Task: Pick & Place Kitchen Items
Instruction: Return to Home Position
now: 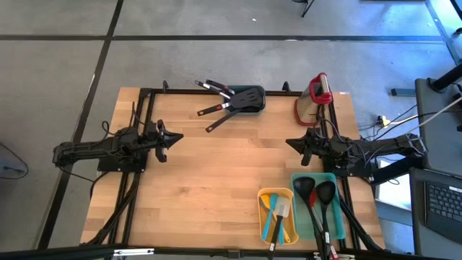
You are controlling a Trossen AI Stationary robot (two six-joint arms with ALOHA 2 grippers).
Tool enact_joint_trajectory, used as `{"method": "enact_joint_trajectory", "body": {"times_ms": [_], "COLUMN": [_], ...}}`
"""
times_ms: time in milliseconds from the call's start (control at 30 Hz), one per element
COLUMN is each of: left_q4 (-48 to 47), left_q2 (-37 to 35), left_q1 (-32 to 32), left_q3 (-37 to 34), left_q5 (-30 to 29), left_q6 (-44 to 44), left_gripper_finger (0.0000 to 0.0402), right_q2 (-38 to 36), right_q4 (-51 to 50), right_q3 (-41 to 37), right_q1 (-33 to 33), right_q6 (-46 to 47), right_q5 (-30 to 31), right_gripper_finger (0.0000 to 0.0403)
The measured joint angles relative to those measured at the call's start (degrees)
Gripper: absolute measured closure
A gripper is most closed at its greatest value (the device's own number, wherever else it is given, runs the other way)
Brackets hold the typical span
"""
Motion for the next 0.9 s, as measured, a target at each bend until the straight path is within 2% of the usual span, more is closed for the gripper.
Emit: {"method": "enact_joint_trajectory", "body": {"times_ms": [900], "left_q4": [-0.02], "left_q2": [0.02], "left_q1": [0.0], "left_q3": [0.0], "left_q5": [-0.02], "left_q6": [0.02], "left_gripper_finger": [0.0394], "right_q2": [0.0], "right_q4": [0.02], "right_q3": [0.0], "right_q1": [0.0], "right_q6": [0.02], "right_q5": [-0.06], "right_gripper_finger": [0.04]}}
